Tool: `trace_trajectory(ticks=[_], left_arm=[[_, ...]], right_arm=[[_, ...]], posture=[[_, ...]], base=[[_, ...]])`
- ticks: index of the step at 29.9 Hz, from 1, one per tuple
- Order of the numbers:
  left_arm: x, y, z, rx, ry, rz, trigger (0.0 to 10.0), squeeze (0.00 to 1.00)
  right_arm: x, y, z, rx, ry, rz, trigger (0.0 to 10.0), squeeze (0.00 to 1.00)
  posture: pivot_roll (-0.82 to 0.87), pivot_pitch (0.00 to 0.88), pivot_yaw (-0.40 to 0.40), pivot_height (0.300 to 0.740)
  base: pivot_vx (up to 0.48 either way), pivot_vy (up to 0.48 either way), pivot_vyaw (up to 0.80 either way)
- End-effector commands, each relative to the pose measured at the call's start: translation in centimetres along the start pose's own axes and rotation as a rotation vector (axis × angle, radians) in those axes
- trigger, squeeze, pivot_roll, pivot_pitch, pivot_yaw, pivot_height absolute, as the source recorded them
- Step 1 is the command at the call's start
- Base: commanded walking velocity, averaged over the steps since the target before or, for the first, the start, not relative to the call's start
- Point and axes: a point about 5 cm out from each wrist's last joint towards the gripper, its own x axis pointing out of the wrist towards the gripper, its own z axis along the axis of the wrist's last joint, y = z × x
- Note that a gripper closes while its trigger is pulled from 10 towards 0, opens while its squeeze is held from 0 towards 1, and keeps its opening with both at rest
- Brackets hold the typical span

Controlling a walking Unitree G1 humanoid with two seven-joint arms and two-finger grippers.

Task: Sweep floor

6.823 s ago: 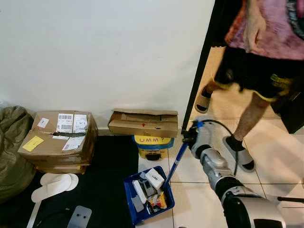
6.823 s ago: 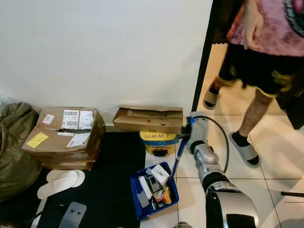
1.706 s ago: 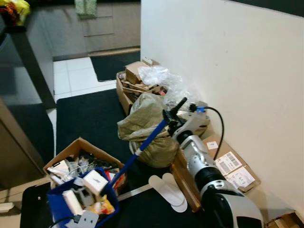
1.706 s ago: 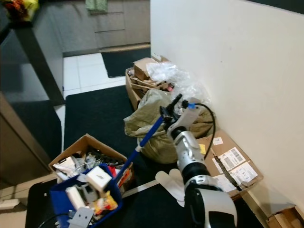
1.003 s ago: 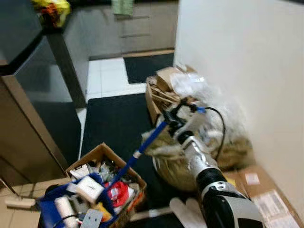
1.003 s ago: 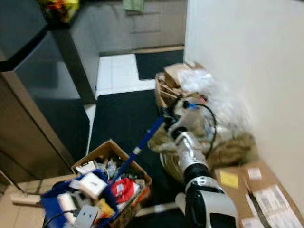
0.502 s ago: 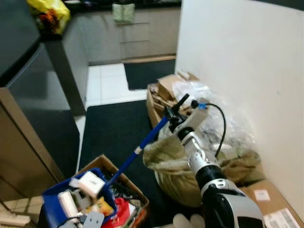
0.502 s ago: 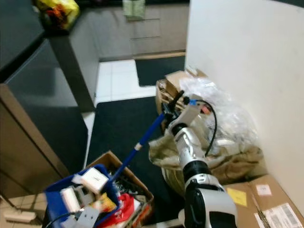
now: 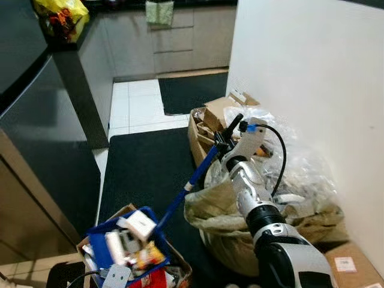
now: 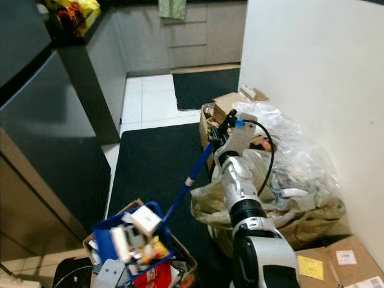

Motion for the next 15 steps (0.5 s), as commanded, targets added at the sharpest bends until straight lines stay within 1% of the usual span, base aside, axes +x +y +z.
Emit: trace_trajectory(ticks=[1,5,6,7,8,11,12,14,15], left_arm=[[-0.2,-0.1,-1.1,0.012,0.038,-0.003,10.0,0.00],[-0.3,-0.2,-1.2,0.008,0.040,-0.002,10.0,0.00],[-0.3,-0.2,-1.2,0.008,0.040,-0.002,10.0,0.00],[-0.3,-0.2,-1.3,0.008,0.041,-0.003,10.0,0.00],[-0.3,-0.2,-1.3,0.008,0.041,-0.003,10.0,0.00],[-0.3,-0.3,-1.4,0.007,0.045,-0.003,10.0,0.00],[-0.3,-0.3,-1.4,0.007,0.045,-0.003,10.0,0.00],[-0.3,-0.3,-1.5,0.007,0.045,-0.003,10.0,0.00],[-0.3,-0.3,-1.5,0.007,0.045,-0.003,10.0,0.00]], right_arm=[[0.2,0.4,1.0,0.009,-0.066,-0.004,10.0,0.00],[0.3,0.4,1.4,-0.107,-0.081,-0.107,10.0,0.00],[0.3,0.4,1.4,-0.107,-0.081,-0.107,10.0,0.00],[0.3,0.5,1.4,-0.134,-0.081,-0.118,10.0,0.00],[0.3,0.5,1.4,-0.134,-0.081,-0.118,10.0,0.00],[0.3,1.7,1.8,-0.172,-0.132,-0.075,10.0,0.00],[0.3,1.7,1.8,-0.172,-0.132,-0.075,10.0,0.00],[0.1,2.8,1.9,-0.176,-0.163,-0.031,10.0,0.00],[0.1,2.8,1.9,-0.176,-0.163,-0.031,10.0,0.00]], posture=[[-0.02,0.000,-0.010,0.740],[-0.02,0.000,-0.010,0.740],[-0.02,0.000,-0.010,0.740],[-0.01,0.002,-0.012,0.740],[-0.01,0.002,-0.012,0.740],[-0.01,0.003,-0.010,0.740],[-0.01,0.003,-0.010,0.740],[-0.01,0.005,-0.010,0.740],[-0.01,0.005,-0.010,0.740]], base=[[0.000,0.000,0.00],[0.000,0.000,0.00],[0.000,0.000,0.00],[0.000,0.000,0.00],[0.000,0.000,0.00],[0.000,0.000,0.00],[0.000,0.000,0.00],[0.000,0.000,0.00],[0.000,0.000,0.00]])
